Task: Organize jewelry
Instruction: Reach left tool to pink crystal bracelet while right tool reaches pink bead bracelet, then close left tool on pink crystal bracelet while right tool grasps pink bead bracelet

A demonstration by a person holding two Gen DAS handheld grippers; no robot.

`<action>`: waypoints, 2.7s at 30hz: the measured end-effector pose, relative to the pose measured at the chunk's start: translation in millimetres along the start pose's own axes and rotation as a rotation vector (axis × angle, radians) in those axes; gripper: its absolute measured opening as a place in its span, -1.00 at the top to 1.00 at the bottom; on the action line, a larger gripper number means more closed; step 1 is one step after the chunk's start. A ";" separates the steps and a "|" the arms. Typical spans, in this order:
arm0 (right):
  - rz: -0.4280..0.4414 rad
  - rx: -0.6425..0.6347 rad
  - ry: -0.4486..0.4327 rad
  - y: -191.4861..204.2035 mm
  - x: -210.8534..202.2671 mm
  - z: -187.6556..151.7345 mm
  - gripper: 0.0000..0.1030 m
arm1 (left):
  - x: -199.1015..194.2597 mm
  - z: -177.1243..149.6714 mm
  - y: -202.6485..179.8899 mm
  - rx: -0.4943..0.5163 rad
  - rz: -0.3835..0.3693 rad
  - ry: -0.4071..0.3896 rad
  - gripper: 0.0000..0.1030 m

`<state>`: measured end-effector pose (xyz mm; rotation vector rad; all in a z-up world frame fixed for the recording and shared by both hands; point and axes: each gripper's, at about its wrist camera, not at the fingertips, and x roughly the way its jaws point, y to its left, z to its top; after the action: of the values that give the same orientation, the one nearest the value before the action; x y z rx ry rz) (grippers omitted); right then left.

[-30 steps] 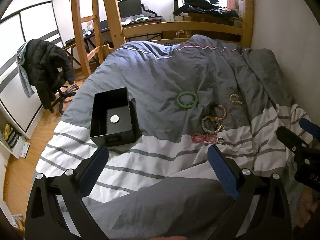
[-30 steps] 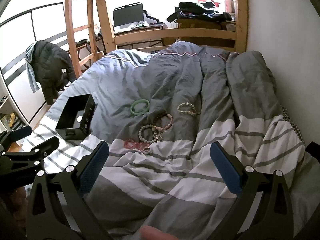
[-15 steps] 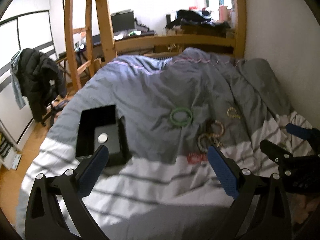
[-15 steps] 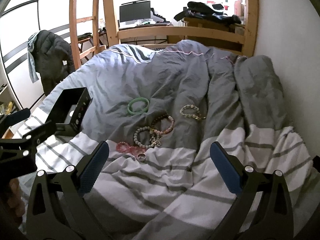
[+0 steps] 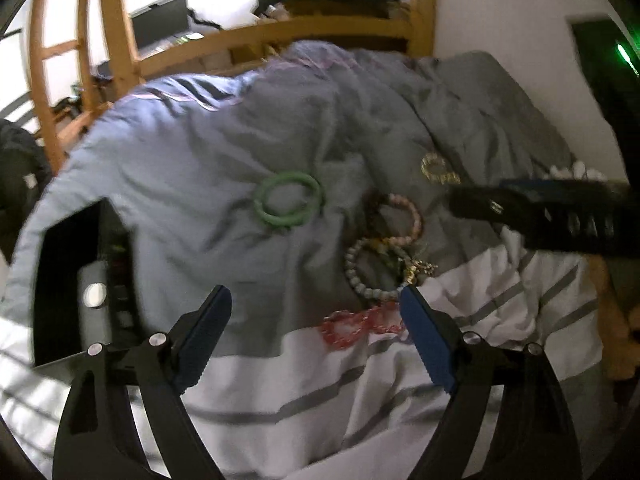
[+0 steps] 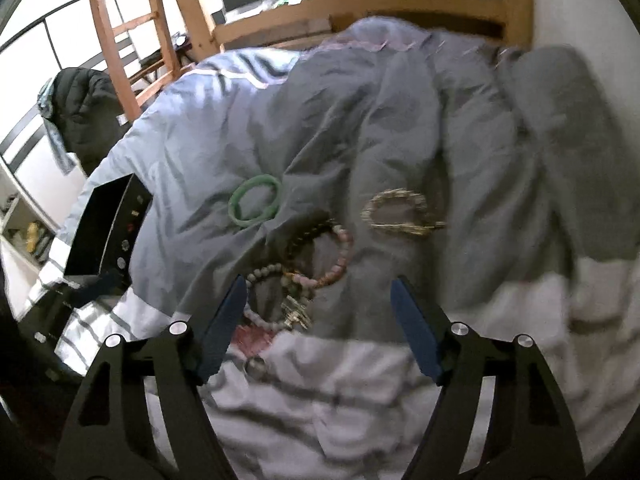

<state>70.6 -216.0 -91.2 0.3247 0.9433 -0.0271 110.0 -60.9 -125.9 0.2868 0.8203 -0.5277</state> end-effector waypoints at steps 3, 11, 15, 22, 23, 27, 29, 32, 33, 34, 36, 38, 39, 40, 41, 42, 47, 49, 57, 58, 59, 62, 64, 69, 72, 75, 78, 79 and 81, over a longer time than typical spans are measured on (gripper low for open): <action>0.034 0.026 0.070 -6.3 37.0 12.4 -0.11 | 29.7 -1.1 -1.2 0.002 -0.062 0.056 -0.52; -0.029 -0.049 0.129 2.3 95.2 10.5 0.20 | 73.0 -12.2 11.2 -0.029 -0.182 0.153 0.14; -0.096 -0.043 0.133 -6.5 103.3 8.1 0.83 | 72.4 -12.1 19.8 -0.074 -0.212 0.150 0.58; -0.016 0.000 0.016 1.5 62.2 12.3 0.83 | 47.9 -13.2 23.9 -0.091 -0.234 0.097 0.87; -0.003 0.001 0.002 4.0 55.4 12.3 0.83 | 42.2 -12.1 24.7 -0.094 -0.237 0.087 0.90; 0.031 0.015 -0.028 2.5 37.9 11.0 0.83 | 30.9 -10.1 30.2 -0.107 -0.252 0.066 0.90; 0.038 0.020 -0.040 1.4 29.6 11.0 0.83 | 24.3 -9.9 33.8 -0.114 -0.249 0.059 0.91; 0.044 0.020 -0.068 5.1 14.4 7.9 0.83 | 18.4 -9.3 36.5 -0.123 -0.242 0.053 0.91; 0.047 0.022 -0.073 6.9 12.7 9.9 0.83 | 16.6 -10.2 38.7 -0.123 -0.234 0.053 0.91; 0.052 0.023 -0.075 4.4 8.9 10.1 0.83 | 14.5 -12.5 40.3 -0.121 -0.235 0.054 0.91; 0.062 0.024 -0.081 5.3 5.8 11.0 0.83 | 12.8 -15.7 38.0 -0.110 -0.270 0.063 0.88; 0.068 0.025 -0.087 6.7 2.9 12.1 0.83 | 14.5 -17.4 31.5 -0.086 -0.281 0.072 0.47; 0.070 0.024 -0.092 7.5 0.5 12.6 0.83 | 14.2 -18.5 26.9 -0.064 -0.268 0.068 -0.13; 0.073 0.026 -0.095 7.9 -0.9 13.1 0.83 | 13.6 -19.3 23.4 -0.046 -0.245 0.054 -0.37; 0.076 0.026 -0.096 7.7 -1.6 13.1 0.83 | 13.6 -20.5 18.7 -0.018 -0.215 0.037 -0.41; 0.082 0.029 -0.099 7.8 -3.0 13.6 0.83 | 17.7 -20.1 16.1 -0.007 -0.212 0.048 -0.41; 0.093 0.028 -0.098 8.0 -4.8 13.0 0.83 | 46.8 -26.5 17.6 -0.013 -0.203 0.164 0.51; 0.099 0.033 -0.099 7.2 -6.4 13.2 0.83 | 49.2 -27.8 22.3 -0.029 -0.198 0.175 0.71; 0.112 0.050 -0.116 4.2 -16.0 14.3 0.83 | 28.5 -23.5 47.2 -0.090 -0.181 0.150 0.84; 0.113 0.051 -0.115 4.2 -16.2 14.1 0.83 | 22.9 -22.6 49.2 -0.089 -0.176 0.141 0.84; 0.114 0.052 -0.115 4.4 -16.4 14.1 0.83 | 19.0 -22.4 50.0 -0.088 -0.171 0.136 0.86; 0.118 0.049 -0.119 4.9 -17.2 14.0 0.83 | 3.4 -20.9 59.2 -0.098 -0.133 0.111 0.88; 0.120 0.047 -0.120 6.1 -17.7 13.9 0.83 | -1.8 -21.2 62.5 -0.107 -0.140 0.106 0.88; 0.125 0.043 -0.120 8.4 -19.7 13.1 0.83 | -9.9 -21.6 47.6 -0.081 -0.196 0.090 0.88; 0.125 0.045 -0.118 8.4 -19.9 13.1 0.83 | -1.7 -22.2 28.6 -0.026 -0.185 0.100 0.35; 0.124 0.044 -0.117 8.5 -19.7 12.6 0.83 | 6.8 -22.2 12.1 0.025 -0.144 0.072 -0.38; 0.119 0.048 -0.108 7.2 -16.7 10.1 0.83 | 19.5 -13.9 2.1 0.050 -0.172 0.080 -0.38; 0.117 0.050 -0.104 6.5 -15.4 9.7 0.83 | 25.7 -11.9 1.3 0.047 -0.177 0.089 -0.36; 0.115 0.059 -0.100 3.9 -13.2 9.7 0.83 | 43.6 -11.3 1.4 0.031 -0.189 0.136 -0.04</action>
<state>71.1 -216.7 -74.4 0.4284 0.8247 0.0342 128.3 -69.3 -166.2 0.2769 0.9778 -0.7042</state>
